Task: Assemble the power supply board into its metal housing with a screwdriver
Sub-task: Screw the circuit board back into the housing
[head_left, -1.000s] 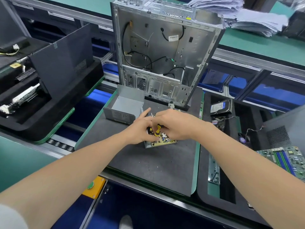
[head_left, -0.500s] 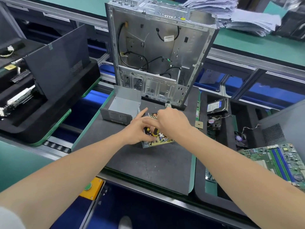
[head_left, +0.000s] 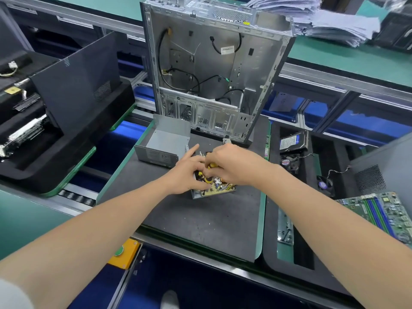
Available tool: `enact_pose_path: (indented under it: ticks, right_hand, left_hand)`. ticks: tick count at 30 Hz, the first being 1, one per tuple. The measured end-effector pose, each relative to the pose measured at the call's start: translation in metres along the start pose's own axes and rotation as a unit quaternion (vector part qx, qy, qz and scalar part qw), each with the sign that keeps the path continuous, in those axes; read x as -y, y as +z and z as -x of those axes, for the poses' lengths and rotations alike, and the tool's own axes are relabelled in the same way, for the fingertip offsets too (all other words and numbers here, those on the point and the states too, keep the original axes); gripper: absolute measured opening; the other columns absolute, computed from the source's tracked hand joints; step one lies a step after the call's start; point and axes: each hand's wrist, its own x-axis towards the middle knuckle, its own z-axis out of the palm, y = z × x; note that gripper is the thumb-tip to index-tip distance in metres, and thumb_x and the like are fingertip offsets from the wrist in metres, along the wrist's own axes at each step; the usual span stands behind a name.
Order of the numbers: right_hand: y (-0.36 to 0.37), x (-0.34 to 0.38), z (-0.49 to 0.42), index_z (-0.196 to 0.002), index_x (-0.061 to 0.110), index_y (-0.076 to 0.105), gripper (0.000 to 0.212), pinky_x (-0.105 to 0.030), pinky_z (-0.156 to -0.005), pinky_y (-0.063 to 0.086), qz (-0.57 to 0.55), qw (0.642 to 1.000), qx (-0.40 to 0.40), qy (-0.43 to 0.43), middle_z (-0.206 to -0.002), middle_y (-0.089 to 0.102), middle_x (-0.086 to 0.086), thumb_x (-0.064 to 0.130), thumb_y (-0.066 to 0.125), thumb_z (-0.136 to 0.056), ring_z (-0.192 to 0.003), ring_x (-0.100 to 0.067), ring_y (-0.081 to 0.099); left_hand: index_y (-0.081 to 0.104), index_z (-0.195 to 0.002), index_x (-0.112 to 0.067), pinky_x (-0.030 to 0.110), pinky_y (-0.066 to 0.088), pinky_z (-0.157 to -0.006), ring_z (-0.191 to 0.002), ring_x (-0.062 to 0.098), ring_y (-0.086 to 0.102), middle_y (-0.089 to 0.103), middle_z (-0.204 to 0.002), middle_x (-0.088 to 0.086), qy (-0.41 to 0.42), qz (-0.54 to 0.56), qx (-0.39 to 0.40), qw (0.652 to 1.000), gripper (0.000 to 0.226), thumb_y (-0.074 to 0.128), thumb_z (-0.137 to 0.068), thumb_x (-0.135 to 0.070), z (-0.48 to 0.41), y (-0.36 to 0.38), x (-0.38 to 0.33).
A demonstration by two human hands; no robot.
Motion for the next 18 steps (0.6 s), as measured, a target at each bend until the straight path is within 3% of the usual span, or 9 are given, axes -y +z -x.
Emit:
enact_pose_path:
  ticks: [2,4,7,9,11,14,16,18]
  right_hand:
    - [0.009,0.004,-0.003,-0.088,0.016,0.061,0.037,-0.040,-0.066,0.052,0.014,0.998,-0.029,0.054,-0.070,0.047,0.002,0.047,0.051,-0.105,-0.077,-0.028,0.059]
    - [0.018,0.006,-0.008,-0.078,0.015,0.052,0.045,-0.035,-0.054,0.040,0.009,0.993,-0.058,0.107,-0.064,0.042,0.000,0.049,0.045,-0.106,-0.071,-0.032,0.056]
    - [0.025,0.007,-0.013,-0.062,0.019,0.037,0.056,-0.030,-0.046,0.019,0.035,0.982,-0.092,0.164,-0.060,0.037,-0.001,0.052,0.044,-0.106,-0.064,-0.030,0.051]
    - [0.024,0.009,-0.013,-0.058,0.021,0.034,0.063,-0.030,-0.046,0.017,0.064,0.972,-0.120,0.189,-0.056,0.037,0.000,0.062,0.038,-0.105,-0.060,-0.028,0.052]
    - [0.024,0.012,-0.011,-0.060,0.018,0.043,0.067,-0.030,-0.047,0.019,0.092,0.967,-0.136,0.197,-0.054,0.040,0.001,0.067,0.032,-0.105,-0.054,-0.025,0.049]
    - [0.024,0.012,-0.003,-0.079,0.022,0.060,0.052,-0.032,-0.050,0.035,0.076,0.976,-0.154,0.133,-0.061,0.048,0.001,0.056,0.034,-0.108,-0.061,-0.026,0.056]
    - [0.018,0.005,0.005,-0.087,0.022,0.066,0.041,-0.035,-0.060,0.045,0.005,0.988,-0.147,0.050,-0.080,0.057,0.002,0.050,0.044,-0.106,-0.074,-0.023,0.060]
    - [0.009,-0.003,0.010,-0.108,0.024,0.067,0.014,-0.036,-0.067,0.047,-0.020,0.996,-0.081,-0.035,-0.102,0.059,0.005,0.031,0.057,-0.101,-0.086,-0.019,0.059]
  left_hand:
    - [0.073,-0.086,-0.040,0.057,0.012,-0.124,-0.156,0.005,-0.009,0.051,-0.136,-0.034,-0.004,0.003,0.000,1.000,0.016,0.087,-0.079,-0.037,0.000,0.001,0.001]
    - [0.078,-0.097,-0.032,0.056,0.009,-0.125,-0.155,0.003,-0.009,0.050,-0.142,-0.032,-0.004,-0.002,-0.002,1.000,0.022,0.087,-0.078,-0.038,-0.001,0.001,0.002]
    - [0.074,-0.085,-0.033,0.053,0.007,-0.126,-0.156,0.003,-0.007,0.054,-0.139,-0.031,-0.011,0.011,-0.010,1.000,0.019,0.089,-0.075,-0.037,-0.001,0.001,0.003]
    - [0.071,-0.077,-0.037,0.053,0.011,-0.126,-0.155,0.000,-0.008,0.058,-0.132,-0.033,-0.025,0.020,-0.013,0.999,0.021,0.091,-0.073,-0.038,0.000,0.003,0.003]
    - [0.073,-0.078,-0.035,0.049,0.017,-0.125,-0.152,-0.008,-0.010,0.056,-0.121,-0.044,-0.029,0.026,-0.019,0.999,0.020,0.091,-0.072,-0.039,0.000,0.003,0.006]
    - [0.073,-0.080,-0.032,0.039,0.010,-0.126,-0.152,-0.007,-0.008,0.056,-0.116,-0.046,-0.005,0.019,-0.013,1.000,0.019,0.090,-0.074,-0.038,-0.002,0.002,0.007]
    - [0.071,-0.084,-0.034,0.043,0.004,-0.128,-0.158,0.009,-0.001,0.061,-0.118,-0.035,0.020,-0.013,-0.002,1.000,0.018,0.087,-0.077,-0.041,-0.003,0.000,0.005]
    - [0.069,-0.085,-0.038,0.047,0.007,-0.128,-0.157,0.008,-0.006,0.056,-0.125,-0.038,0.020,-0.031,0.005,0.999,0.016,0.083,-0.078,-0.044,-0.003,-0.001,0.004]
